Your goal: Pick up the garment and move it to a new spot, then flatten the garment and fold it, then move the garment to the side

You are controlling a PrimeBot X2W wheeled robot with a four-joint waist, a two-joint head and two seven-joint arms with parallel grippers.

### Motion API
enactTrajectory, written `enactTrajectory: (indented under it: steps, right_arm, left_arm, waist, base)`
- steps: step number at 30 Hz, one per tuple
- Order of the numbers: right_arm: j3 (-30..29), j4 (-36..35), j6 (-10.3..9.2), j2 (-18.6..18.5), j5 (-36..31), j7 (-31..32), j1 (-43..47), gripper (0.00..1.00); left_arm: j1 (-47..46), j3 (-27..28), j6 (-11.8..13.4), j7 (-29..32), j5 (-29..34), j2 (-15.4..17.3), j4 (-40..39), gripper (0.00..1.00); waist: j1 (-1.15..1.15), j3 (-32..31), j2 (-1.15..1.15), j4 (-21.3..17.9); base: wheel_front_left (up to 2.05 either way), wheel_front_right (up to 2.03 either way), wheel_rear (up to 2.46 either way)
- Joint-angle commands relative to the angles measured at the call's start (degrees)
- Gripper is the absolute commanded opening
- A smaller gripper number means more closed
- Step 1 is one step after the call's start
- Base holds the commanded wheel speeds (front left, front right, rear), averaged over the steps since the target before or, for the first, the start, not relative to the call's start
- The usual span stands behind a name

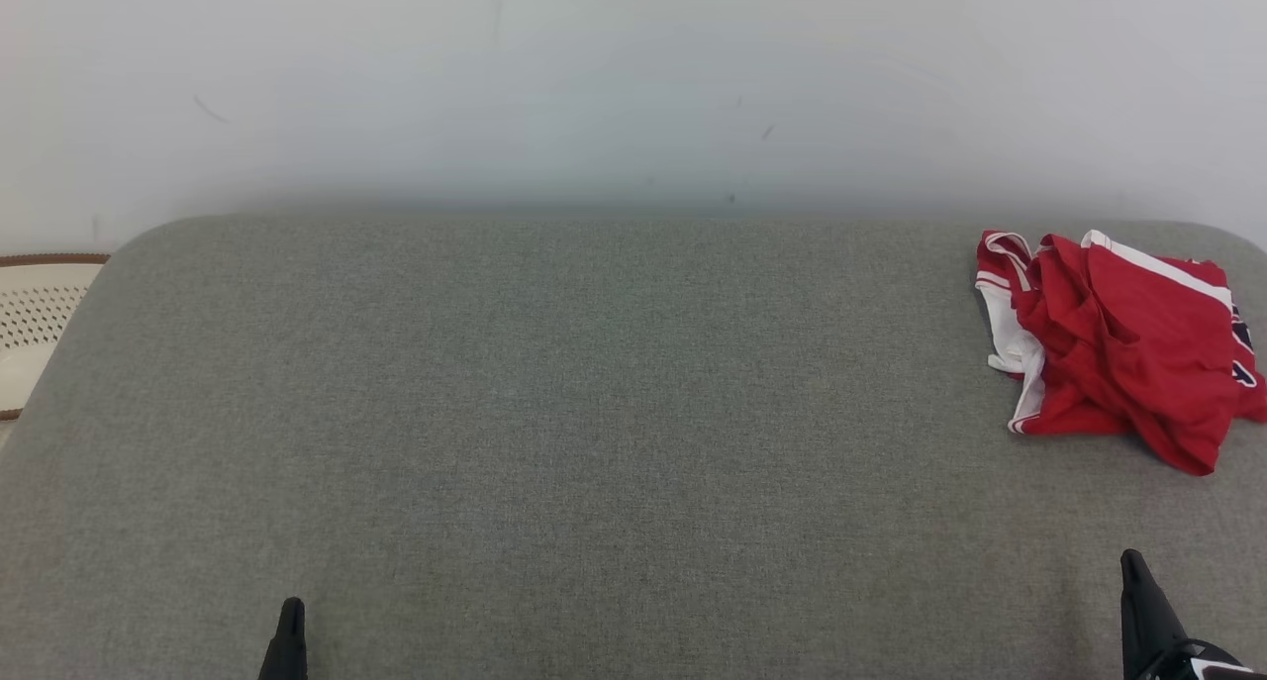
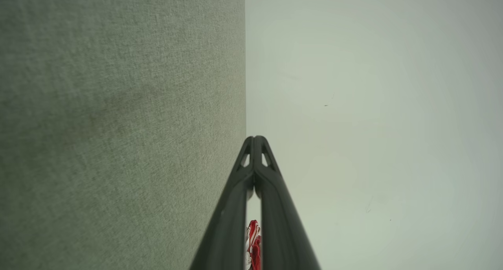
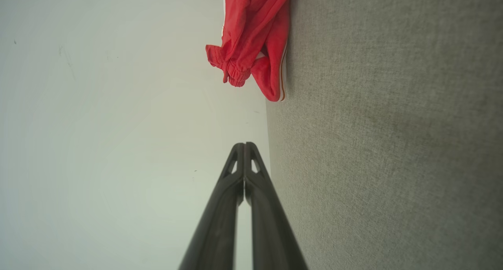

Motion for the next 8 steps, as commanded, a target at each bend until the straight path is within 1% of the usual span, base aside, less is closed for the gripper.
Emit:
enactTrajectory:
  steps: [1,8]
  right_arm:
    - [-0.1,0.2,0.01,0.1,-0.2,0.2,-0.5,0.0]
    - [-0.1,0.2,0.02,0.2,-0.3,0.2,-0.5,0.0]
  left_arm:
    - [0.1,0.2,-0.2,0.2,0.3,0.0,0.2,0.0]
    - [0.1,0.2,-0.2,0.3,0.3,0.0,0.2,0.0]
  waist:
    - [0.0,0.0,0.0,0.0]
    - [0.0,0.0,0.0,0.0]
  base:
    - [0.0,0.0,0.0]
    - [0.0,0.0,0.0]
